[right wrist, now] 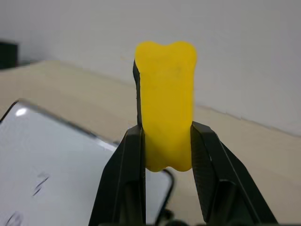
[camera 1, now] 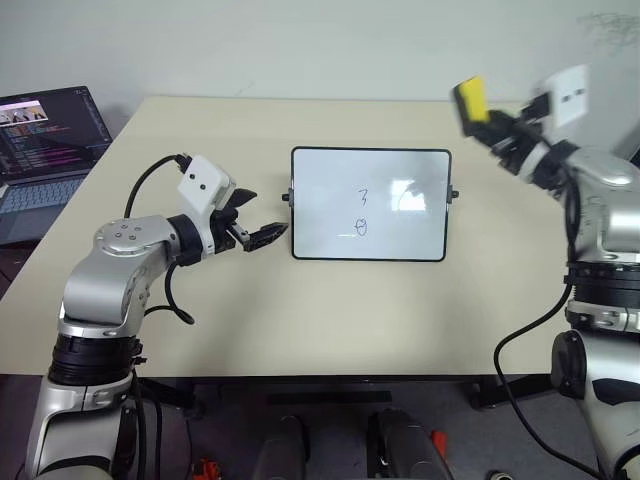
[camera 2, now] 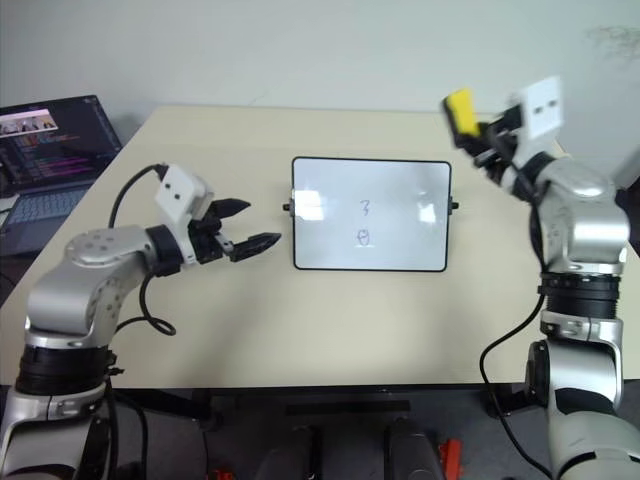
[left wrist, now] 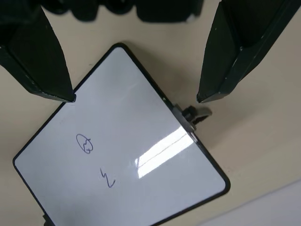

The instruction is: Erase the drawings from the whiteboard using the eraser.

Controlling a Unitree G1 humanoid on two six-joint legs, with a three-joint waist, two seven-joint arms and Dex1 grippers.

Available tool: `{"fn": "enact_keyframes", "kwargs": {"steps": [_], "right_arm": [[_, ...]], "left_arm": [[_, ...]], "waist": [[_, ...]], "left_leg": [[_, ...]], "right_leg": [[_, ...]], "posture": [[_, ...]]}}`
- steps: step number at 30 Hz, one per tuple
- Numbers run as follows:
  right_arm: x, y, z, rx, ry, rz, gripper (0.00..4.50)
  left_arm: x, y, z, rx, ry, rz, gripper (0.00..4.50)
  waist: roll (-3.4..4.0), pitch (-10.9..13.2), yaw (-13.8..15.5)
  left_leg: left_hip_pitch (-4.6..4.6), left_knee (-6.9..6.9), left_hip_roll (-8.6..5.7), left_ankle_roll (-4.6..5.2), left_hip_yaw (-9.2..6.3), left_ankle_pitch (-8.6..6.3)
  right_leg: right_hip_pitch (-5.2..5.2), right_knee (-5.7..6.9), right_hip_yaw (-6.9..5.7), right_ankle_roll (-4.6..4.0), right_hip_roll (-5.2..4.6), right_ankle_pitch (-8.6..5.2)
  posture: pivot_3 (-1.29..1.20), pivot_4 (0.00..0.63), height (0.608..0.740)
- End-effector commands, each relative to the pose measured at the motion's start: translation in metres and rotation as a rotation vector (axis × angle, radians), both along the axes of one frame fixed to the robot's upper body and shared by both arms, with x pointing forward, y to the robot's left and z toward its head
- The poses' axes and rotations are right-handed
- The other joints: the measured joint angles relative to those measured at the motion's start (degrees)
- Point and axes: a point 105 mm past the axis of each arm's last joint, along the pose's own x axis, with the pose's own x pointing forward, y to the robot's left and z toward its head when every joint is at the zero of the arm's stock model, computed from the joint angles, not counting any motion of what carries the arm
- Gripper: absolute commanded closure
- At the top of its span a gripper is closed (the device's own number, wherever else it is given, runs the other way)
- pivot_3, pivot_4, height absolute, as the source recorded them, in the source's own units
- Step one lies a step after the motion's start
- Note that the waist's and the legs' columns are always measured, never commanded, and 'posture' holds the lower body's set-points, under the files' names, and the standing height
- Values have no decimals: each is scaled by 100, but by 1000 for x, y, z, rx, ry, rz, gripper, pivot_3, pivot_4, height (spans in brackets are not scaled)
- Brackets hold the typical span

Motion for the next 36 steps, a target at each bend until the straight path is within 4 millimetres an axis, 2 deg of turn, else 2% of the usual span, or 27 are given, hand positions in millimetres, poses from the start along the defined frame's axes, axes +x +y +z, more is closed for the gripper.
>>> {"fn": "enact_keyframes", "kwargs": {"steps": [1, 4, 8, 13, 18, 21, 25, 30, 36], "right_arm": [[-8, -37, -3, 149, -33, -125, 3524], [-14, -48, -22, 188, -26, -177, 3524], [-24, -50, -47, 219, -14, -207, 3524], [-32, -53, -63, 235, 6, -239, 3524], [-33, -55, -68, 239, 15, -260, 3524], [-32, -53, -70, 239, 20, -262, 3524], [-30, -49, -71, 239, 23, -256, 3524], [-29, -45, -70, 236, 24, -245, 3524], [-26, -42, -66, 233, 21, -231, 3524]], "left_arm": [[-4, 7, 15, -24, -53, -5, 0], [-5, 7, 15, -34, -58, -8, 0], [-10, 2, 18, -59, -68, -47, 0], [-19, 2, 8, -37, -24, -74, 0], [-11, -7, -2, -58, -34, 2, 0], [-8, -22, -10, -62, -76, 50, 0], [-19, -48, -21, -131, -82, 69, 0], [-19, -44, -30, -143, -77, 161, 0], [-23, -49, -44, -137, -45, 157, 0]], "waist": [[0, 0, 25], [0, 0, 30], [2, 1, 10], [2, 1, 9], [2, 1, 29], [1, 0, 38], [1, 0, 42], [1, 0, 28], [1, 0, 30]], "left_leg": [[0, 0, 0, 0, 1, 0], [-2, -1, -1, 0, 2, 0], [0, 0, 1, 1, 10, 0], [2, 1, 2, 1, 12, 0], [3, 3, 4, 1, 11, 0], [3, 9, 0, 1, 11, 0], [2, 8, 0, 1, 12, 0], [9, 7, 6, 1, 10, 0], [11, 12, 2, 1, 15, 0]], "right_leg": [[0, 0, 0, 0, 0, 0], [0, -3, 1, 1, 0, 0], [-1, 2, 8, 1, 1, 0], [0, 2, 9, 0, 1, 0], [1, 1, 8, -1, 2, 0], [7, -1, 10, 1, -1, 1], [8, -4, 10, 4, -1, 2], [7, 7, 10, 1, 7, 1], [14, -3, 14, 0, 3, 1]], "posture": [[0, 150, 740], [0, 150, 740], [0, 150, 740], [0, 150, 740], [0, 150, 740], [0, 150, 740], [0, 150, 740], [0, 150, 740], [0, 150, 740]]}}
